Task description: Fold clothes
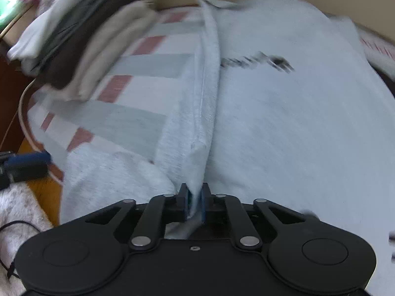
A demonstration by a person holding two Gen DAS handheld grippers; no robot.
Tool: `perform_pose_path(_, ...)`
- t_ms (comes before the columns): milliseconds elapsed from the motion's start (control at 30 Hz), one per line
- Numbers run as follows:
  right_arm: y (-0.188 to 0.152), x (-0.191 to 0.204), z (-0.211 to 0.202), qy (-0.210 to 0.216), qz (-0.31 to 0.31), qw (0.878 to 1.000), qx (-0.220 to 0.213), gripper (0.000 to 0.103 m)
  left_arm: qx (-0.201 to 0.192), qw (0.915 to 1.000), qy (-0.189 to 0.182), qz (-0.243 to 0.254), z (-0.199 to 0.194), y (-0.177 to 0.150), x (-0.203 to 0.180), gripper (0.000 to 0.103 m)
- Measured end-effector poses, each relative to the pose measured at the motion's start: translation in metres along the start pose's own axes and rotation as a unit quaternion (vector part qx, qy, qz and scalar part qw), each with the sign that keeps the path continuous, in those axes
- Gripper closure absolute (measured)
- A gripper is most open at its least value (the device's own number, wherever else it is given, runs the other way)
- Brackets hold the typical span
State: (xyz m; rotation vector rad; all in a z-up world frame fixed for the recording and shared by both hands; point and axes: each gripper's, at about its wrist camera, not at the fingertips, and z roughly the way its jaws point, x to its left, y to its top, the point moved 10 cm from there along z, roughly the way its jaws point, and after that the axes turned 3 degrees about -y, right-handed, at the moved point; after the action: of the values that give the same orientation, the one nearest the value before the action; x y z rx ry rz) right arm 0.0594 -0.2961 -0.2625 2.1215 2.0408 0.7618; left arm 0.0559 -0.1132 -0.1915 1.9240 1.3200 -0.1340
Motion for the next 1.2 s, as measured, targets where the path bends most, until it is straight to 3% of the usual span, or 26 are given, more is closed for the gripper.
perform_pose_path(133,-0.009,-0.015,-0.004,-0.013,0.014,1.000,-0.010,0.086,0.046,0.9939,-0.037,-0.094,0.014,-0.009,0.019,0.058)
perform_pose_path(200,-0.010,-0.013,-0.003,-0.019,0.003,1.000,-0.010,0.087,0.071,0.9902,-0.055,-0.107,0.024,-0.016,0.016,0.058)
perform_pose_path(267,-0.010,-0.012,-0.003,-0.024,-0.008,1.000,-0.011,0.086,0.087,0.9871,-0.068,-0.115,0.038,-0.019,0.010,0.045)
perform_pose_path(367,-0.011,-0.010,-0.001,-0.024,-0.015,1.000,-0.011,0.086,0.095,0.9850,-0.060,-0.131,0.065,-0.016,0.006,0.039)
perform_pose_path(400,-0.011,-0.009,-0.001,-0.019,-0.010,1.000,-0.011,0.085,0.099,0.9860,-0.051,-0.124,0.073,-0.016,0.004,0.042)
perform_pose_path(467,-0.011,-0.013,-0.007,0.002,0.038,0.999,-0.011,0.084,0.105,0.9919,-0.030,-0.066,0.081,-0.016,-0.009,0.099)
perform_pose_path(533,-0.011,-0.015,-0.014,0.025,0.080,0.996,-0.014,0.079,0.059,0.9982,0.010,0.005,0.065,-0.009,-0.018,0.101)
perform_pose_path(600,-0.011,-0.016,-0.021,0.049,0.116,0.992,-0.018,0.068,-0.013,0.9958,0.061,0.067,0.033,0.004,-0.025,0.101)
perform_pose_path(633,-0.013,-0.017,-0.022,0.046,0.115,0.992,-0.016,0.066,-0.050,0.9890,0.104,0.093,0.013,0.009,-0.025,0.101)
perform_pose_path(700,-0.017,-0.019,-0.024,0.037,0.112,0.993,-0.011,0.066,-0.123,0.9648,0.195,0.127,-0.031,0.017,-0.023,0.101)
perform_pose_path(733,-0.021,-0.020,-0.023,0.017,0.094,0.995,-0.006,0.066,-0.155,0.9534,0.227,0.124,-0.054,0.019,-0.021,0.100)
perform_pose_path(767,-0.025,-0.022,-0.022,-0.002,0.074,0.997,-0.001,0.066,-0.175,0.9485,0.242,0.104,-0.074,0.018,-0.015,0.100)
perform_pose_path(867,-0.034,-0.021,-0.024,-0.027,0.018,0.999,-0.003,0.066,-0.163,0.9508,0.263,0.013,-0.097,0.002,0.014,0.100)
perform_pose_path(1000,-0.043,-0.028,-0.020,-0.062,-0.018,0.998,0.018,0.066,-0.139,0.9307,0.332,-0.064,-0.102,-0.018,0.062,0.100)
perform_pose_path(1100,-0.042,-0.028,-0.021,-0.067,-0.020,0.997,0.016,0.066,-0.121,0.9360,0.303,-0.132,-0.105,-0.018,0.081,0.100)
perform_pose_path(1200,-0.038,-0.024,-0.025,-0.067,-0.021,0.997,0.008,0.065,-0.128,0.9349,0.310,-0.116,-0.111,-0.015,0.077,0.100)
